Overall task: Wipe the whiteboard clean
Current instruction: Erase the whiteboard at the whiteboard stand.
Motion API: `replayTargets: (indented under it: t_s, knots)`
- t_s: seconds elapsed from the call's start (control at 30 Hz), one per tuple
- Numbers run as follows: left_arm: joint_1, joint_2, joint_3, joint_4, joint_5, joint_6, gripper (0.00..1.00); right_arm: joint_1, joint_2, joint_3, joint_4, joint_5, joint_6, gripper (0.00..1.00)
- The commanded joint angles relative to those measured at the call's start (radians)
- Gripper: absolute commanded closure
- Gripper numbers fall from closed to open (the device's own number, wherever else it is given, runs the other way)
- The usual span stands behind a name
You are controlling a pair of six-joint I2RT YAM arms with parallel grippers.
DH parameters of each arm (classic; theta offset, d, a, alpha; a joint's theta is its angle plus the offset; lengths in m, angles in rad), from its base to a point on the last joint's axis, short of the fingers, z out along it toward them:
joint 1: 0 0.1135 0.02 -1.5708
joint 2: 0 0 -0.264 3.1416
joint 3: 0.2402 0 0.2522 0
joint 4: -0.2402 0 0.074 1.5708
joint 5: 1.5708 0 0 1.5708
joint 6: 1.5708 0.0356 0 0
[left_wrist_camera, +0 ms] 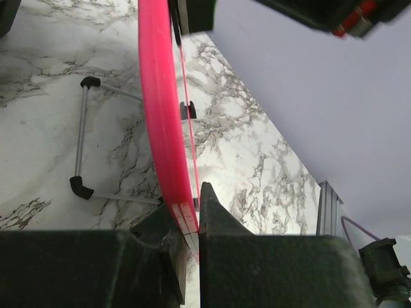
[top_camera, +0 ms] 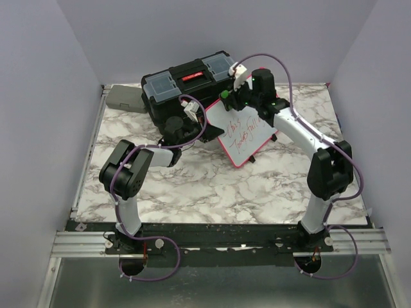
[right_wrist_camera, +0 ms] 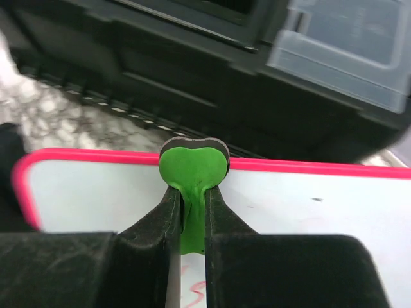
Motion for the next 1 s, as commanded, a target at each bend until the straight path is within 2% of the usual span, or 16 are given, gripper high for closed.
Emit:
replayTargets:
  t_s: [0.0, 0.17, 0.27, 0.43, 0.6, 0.8, 0.97]
  knots:
    - [-0.044, 0.0, 0.003, -0.006, 0.194, 0.075, 1.0, 0.101, 0.017, -0.086, -0.027, -0.084, 0.013, 0.99]
    - [-0.043, -0.006, -0.009, -0.008, 0.195, 0.082, 1.0, 0.121, -0.005, -0.185, 0.026, 0.008, 0.041, 0.99]
    - [-0.041, -0.009, -0.017, -0.008, 0.196, 0.087, 1.0, 0.073, -0.007, -0.196, 0.063, 0.099, 0.062, 0.99]
    - [-0.041, -0.006, -0.022, -0.003, 0.197, 0.086, 1.0, -0.095, 0.059, -0.071, 0.052, 0.114, 0.099, 0.99]
    - [-0.041, -0.003, -0.017, 0.0, 0.199, 0.084, 1.0, -0.2, 0.167, 0.082, 0.019, 0.145, 0.085, 0.99]
    - [-0.041, -0.005, -0.015, -0.005, 0.198, 0.082, 1.0, -0.274, 0.283, 0.211, -0.012, 0.187, 0.09, 0.99]
    - [-0.041, -0.007, -0.02, -0.005, 0.197, 0.084, 1.0, -0.286, 0.287, 0.202, -0.013, 0.163, 0.037, 0.99]
